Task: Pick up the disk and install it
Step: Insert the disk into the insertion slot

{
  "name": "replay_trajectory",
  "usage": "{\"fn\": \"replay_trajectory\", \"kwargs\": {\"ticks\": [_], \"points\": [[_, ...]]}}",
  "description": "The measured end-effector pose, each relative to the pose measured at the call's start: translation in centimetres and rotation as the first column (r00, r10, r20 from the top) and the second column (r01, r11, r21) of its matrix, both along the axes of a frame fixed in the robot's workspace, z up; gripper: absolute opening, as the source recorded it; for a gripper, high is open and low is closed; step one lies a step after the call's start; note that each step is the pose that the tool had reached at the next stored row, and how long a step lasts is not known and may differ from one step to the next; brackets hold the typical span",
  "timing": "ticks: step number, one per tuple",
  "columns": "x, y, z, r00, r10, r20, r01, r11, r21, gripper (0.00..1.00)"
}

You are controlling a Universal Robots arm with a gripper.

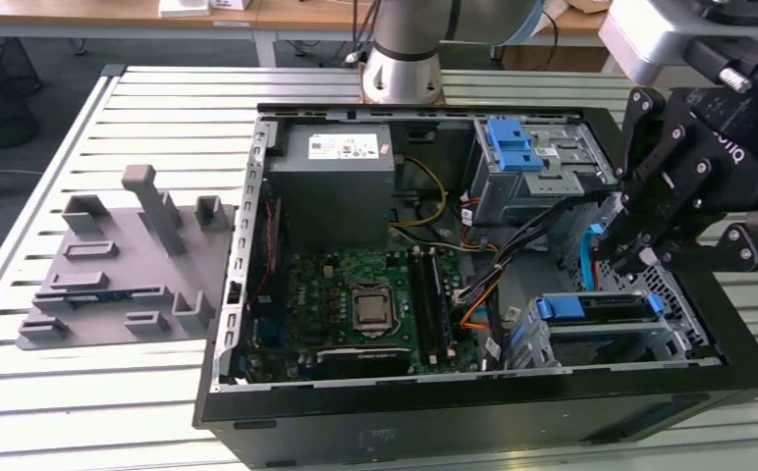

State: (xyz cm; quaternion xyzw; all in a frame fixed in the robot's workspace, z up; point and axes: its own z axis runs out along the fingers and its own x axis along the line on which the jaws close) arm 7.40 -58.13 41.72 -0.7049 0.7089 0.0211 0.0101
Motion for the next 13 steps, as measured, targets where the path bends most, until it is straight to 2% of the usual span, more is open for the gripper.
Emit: {"fn": "replay_trajectory", "kwargs": {"ticks": [2,3,6,13], "points": [[0.0,0.0,-0.35,1.0,0.0,0.0,0.0,1.0,-0.0002,0.24],[0.0,0.0,-0.55,1.0,0.0,0.0,0.0,1.0,-0.0002,0.24],[0.0,0.0,-1.09,1.0,0.0,0.0,0.0,1.0,-0.0001,0.13],[0.0,0.0,-2.73,1.0,0.0,0.0,0.0,1.0,0.0,0.11]]}}
